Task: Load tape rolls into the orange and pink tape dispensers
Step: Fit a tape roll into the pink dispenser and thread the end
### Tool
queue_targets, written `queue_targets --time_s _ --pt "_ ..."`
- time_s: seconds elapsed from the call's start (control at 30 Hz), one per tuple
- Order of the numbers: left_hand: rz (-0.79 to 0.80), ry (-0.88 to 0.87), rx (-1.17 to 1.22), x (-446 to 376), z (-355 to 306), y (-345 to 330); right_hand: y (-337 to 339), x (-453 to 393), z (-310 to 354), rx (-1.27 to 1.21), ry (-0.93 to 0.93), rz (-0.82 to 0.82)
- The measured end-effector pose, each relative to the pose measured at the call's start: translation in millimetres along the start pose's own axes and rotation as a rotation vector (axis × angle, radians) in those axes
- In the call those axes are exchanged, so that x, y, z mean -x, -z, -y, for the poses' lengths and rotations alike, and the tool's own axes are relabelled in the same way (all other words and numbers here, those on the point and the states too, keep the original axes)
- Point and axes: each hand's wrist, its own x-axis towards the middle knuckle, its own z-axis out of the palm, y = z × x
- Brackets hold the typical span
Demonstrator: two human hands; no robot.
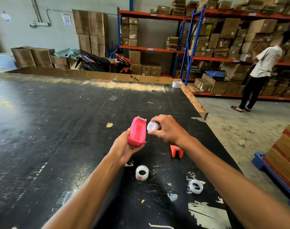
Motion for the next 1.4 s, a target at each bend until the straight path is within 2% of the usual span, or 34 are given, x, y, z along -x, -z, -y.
queue_targets --time_s 0.1,0.2,0.37,0.47,0.6,0.67,0.83,0.97,1.03,1.1,1.2,1.4 --pt "0.065 0.034 0.024 5.8 1.7 -11.2 -13.0 3.1 -2.6 -0.186 -0.069 0.007" --pt "0.078 0.053 -0.063 3.9 7.2 -11.1 -25.1 5.1 -7.8 -0.366 -0.151 -0.018" --pt "-0.117 -0.017 -0.487 -9.1 14.4 -5.4 -44.2 8.9 -23.7 -0.559 -0.286 -0.065" --pt "-0.175 -0.067 -0.675 -12.1 16.3 -2.0 -55.8 9.6 -26.2 -0.581 -0.310 -0.062" --pt "-0.283 -0.206 -1.062 -11.6 18.2 1.7 -70.1 8.6 -28.7 -0.594 -0.331 -0.031" --pt "-0.314 -0.222 -1.133 -13.2 19.2 3.7 -77.8 9.2 -31.6 -0.597 -0.342 -0.017" --pt "-0.340 -0.255 -1.184 -21.0 22.2 13.4 -79.8 11.2 -32.7 -0.562 -0.331 -0.027" --pt "-0.354 -0.497 -1.144 -22.7 22.1 18.6 -67.8 13.9 -31.1 -0.483 -0.223 -0.058" --pt "-0.262 -0.563 -1.039 -12.9 16.7 10.7 -59.5 15.6 -28.3 -0.395 -0.157 -0.051" --pt "-0.114 -0.493 -0.897 -3.8 10.9 -0.2 -49.6 16.5 -23.8 -0.321 -0.110 -0.029" --pt "0.013 -0.292 -0.646 6.0 4.6 -11.7 -36.6 19.4 -15.6 -0.421 -0.098 0.015" --pt "0.025 -0.300 -0.483 17.4 4.4 -14.2 -23.5 26.2 -4.6 -0.673 -0.215 0.009"
